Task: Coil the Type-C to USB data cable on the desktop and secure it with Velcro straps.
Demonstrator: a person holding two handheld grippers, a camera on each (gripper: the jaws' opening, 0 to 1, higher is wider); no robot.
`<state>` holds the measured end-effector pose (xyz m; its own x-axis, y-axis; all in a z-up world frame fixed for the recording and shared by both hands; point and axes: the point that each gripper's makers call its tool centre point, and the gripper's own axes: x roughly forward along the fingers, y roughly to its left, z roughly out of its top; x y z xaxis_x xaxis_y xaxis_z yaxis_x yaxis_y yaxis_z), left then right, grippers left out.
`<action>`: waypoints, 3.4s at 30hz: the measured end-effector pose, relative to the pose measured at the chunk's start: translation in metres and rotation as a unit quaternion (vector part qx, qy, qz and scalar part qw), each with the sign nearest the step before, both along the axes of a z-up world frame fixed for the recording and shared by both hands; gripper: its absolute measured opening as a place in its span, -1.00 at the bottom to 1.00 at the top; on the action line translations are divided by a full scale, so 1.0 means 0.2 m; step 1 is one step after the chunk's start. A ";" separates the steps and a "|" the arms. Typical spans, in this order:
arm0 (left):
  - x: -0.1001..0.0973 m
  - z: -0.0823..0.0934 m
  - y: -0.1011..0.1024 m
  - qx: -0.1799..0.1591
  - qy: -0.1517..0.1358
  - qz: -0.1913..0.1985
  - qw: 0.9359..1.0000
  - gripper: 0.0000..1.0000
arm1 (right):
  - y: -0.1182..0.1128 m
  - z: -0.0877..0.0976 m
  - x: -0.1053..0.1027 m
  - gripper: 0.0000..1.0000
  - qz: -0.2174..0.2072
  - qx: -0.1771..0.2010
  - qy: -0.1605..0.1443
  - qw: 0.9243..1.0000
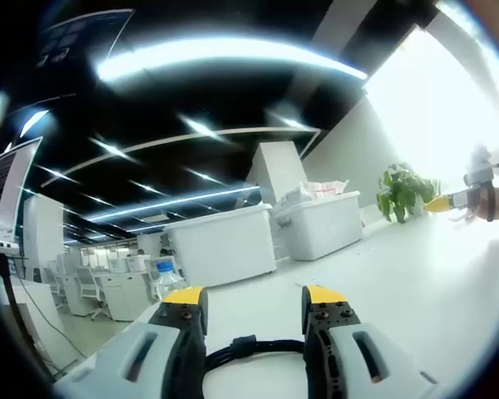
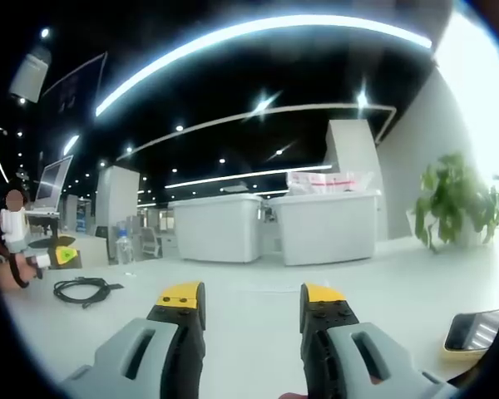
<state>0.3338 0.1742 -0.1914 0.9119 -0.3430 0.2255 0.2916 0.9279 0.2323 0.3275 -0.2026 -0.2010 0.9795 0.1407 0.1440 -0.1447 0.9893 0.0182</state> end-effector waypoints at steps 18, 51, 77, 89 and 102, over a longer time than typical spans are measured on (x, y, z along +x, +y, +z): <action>0.02 -0.04 -0.01 -0.018 0.023 -0.009 1.000 0.04 | 0.04 0.01 -0.01 -0.04 0.018 -0.005 -0.006 1.000; 0.01 -0.08 -0.05 -0.003 0.034 -0.018 0.999 0.04 | 0.06 -0.03 0.00 -0.05 0.025 -0.014 0.008 1.000; 0.02 -0.10 -0.05 -0.001 0.045 -0.019 0.999 0.04 | 0.07 -0.03 0.00 -0.12 0.026 -0.013 0.010 1.000; 0.02 -0.08 -0.08 0.016 0.029 -0.028 0.999 0.14 | 0.07 -0.03 0.00 -0.17 0.028 -0.013 0.008 1.000; 0.08 -0.08 0.02 -0.004 0.042 -0.003 0.999 0.30 | 0.09 -0.05 -0.01 -0.12 0.035 0.016 0.035 0.999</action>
<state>0.3492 0.1785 -0.2078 0.9256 -0.3470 0.1512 0.3155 0.9279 0.1986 0.3257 -0.1843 -0.2115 0.9755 0.2048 0.0804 -0.2099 0.9758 0.0615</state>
